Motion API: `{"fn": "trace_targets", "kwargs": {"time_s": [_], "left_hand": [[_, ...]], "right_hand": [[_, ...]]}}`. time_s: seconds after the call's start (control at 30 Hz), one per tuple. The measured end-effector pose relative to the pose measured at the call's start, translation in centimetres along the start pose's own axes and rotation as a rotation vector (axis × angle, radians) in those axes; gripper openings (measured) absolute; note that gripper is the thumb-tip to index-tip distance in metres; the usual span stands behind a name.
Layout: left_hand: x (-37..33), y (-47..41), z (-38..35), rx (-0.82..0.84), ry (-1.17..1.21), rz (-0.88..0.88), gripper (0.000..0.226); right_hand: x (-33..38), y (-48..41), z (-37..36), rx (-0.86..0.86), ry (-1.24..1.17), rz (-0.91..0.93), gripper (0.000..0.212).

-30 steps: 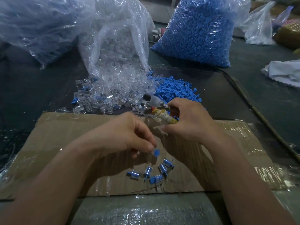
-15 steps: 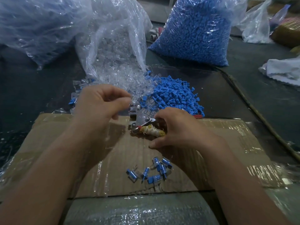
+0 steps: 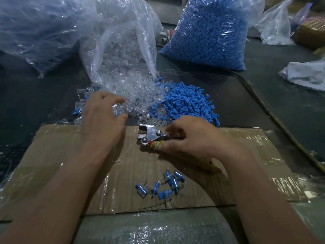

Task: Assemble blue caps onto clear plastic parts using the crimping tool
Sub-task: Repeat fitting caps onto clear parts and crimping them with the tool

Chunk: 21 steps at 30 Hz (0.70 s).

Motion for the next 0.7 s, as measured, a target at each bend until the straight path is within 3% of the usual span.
{"fn": "trace_targets", "kwargs": {"time_s": [0.1,0.2,0.27,0.47,0.7], "left_hand": [[0.7,-0.1,-0.2,0.019,-0.048,0.041,0.040],[1.6,0.0,-1.2,0.099,-0.122,0.110,0.040],[1.6,0.0,-1.3,0.111,-0.131,0.117,0.038],[1.4,-0.1,-0.6,0.069,-0.070,0.119,0.027],[0.6,0.1,0.7,-0.036,0.159,0.108,0.018]], "right_hand": [[-1.5,0.1,2.6,-0.274,-0.054,-0.050,0.015],[-3.9,1.2,5.0,-0.556,-0.078,-0.158,0.011],[-5.0,1.6,5.5,-0.629,-0.070,-0.216,0.011],[-5.5,0.8,4.2,-0.541,-0.039,-0.231,0.011],[-5.1,-0.3,2.7,-0.352,0.050,-0.202,0.030]]}}
Point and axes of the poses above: each hand's wrist, its own y-axis away from the middle knuckle, its own z-axis out of the back of the hand, x = y × z, the point moved 9 cm from there along -y, towards the middle knuckle, and after that the axes turned 6 degrees about z, right-handed, at the moved point
